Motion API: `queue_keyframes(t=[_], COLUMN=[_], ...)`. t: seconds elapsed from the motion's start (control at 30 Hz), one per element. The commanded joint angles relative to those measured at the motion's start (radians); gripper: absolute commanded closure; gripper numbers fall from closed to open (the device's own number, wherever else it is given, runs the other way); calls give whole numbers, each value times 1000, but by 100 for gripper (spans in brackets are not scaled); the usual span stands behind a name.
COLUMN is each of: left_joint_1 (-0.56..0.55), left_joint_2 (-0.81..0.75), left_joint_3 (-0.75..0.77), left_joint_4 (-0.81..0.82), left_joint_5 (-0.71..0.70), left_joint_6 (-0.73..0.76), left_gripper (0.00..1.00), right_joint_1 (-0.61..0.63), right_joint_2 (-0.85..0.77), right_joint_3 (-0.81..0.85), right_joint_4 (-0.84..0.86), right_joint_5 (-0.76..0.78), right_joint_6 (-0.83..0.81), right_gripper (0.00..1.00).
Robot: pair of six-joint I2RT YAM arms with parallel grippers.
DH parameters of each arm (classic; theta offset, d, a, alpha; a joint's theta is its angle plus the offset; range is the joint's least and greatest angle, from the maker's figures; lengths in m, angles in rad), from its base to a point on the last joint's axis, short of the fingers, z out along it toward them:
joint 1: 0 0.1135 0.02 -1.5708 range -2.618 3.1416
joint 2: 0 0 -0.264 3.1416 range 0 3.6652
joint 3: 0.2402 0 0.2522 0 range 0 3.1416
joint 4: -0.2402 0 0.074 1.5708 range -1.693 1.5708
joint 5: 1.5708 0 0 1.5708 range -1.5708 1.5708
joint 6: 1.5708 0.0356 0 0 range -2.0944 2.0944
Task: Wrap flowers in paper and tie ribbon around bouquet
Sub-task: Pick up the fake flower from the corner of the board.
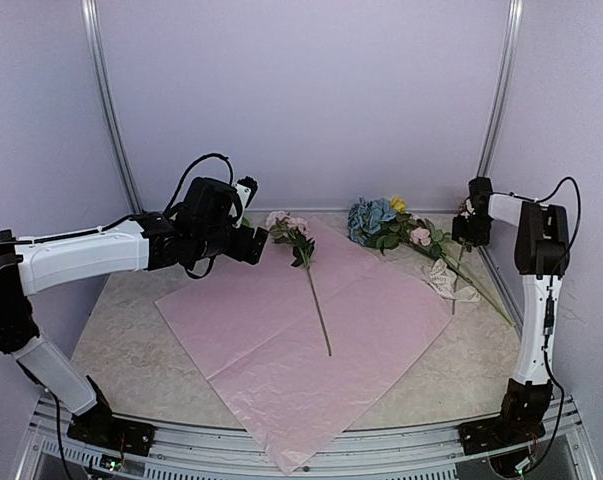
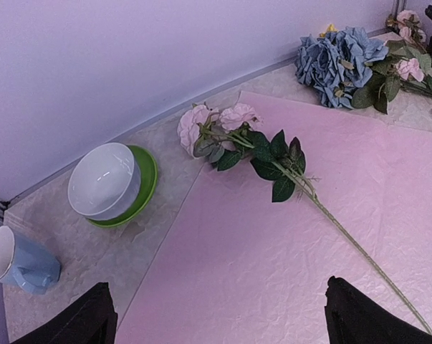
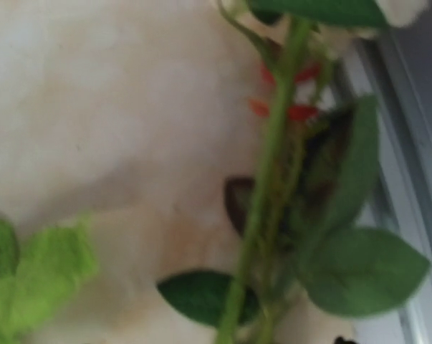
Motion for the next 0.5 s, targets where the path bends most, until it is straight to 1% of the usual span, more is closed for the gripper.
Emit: queue_keyframes(t=[0.0,0.1,0.23,0.27,0.3,0.37,0.4,0.43,0.47], left_joint_1=[-5,-5,-5,-5,-5,-5,-5,-5,-5], left_joint_2=[12,4,-3,-4,-5,-3,-3,-3,-3], left_joint_3=[-3,-3,-5,-5,-6,-6,-6,-6,-5], left_joint_4=[3,6,8,7,7,7,7,7,7], left_joint_5=[-11,-13,-18,-15,-14,-15,-16,-17,-14], left_joint_6=[12,14,15,15,15,15,15,15,15], left_gripper=[1,1,1,1,1,1,1,1,1], right_joint_1=[-4,-13,-19,-21,-25,-33,-36,-38,-40], right_joint_2=[62,93,109,112,113,111,107,102,96], right_joint_3=[79,73,39,37,32,26,24,25,28], right_joint_4=[-63,-72,-57,-57,-55,-45,-41,-37,-32], right_joint_5=[12,-15,-22,-22,-22,-62,-73,-72,-66], right_joint_6=[-23,-10,-11,-13,-13,-18,-21,-24,-28], right_gripper=[32,36,43,47,53,75,85,93,98])
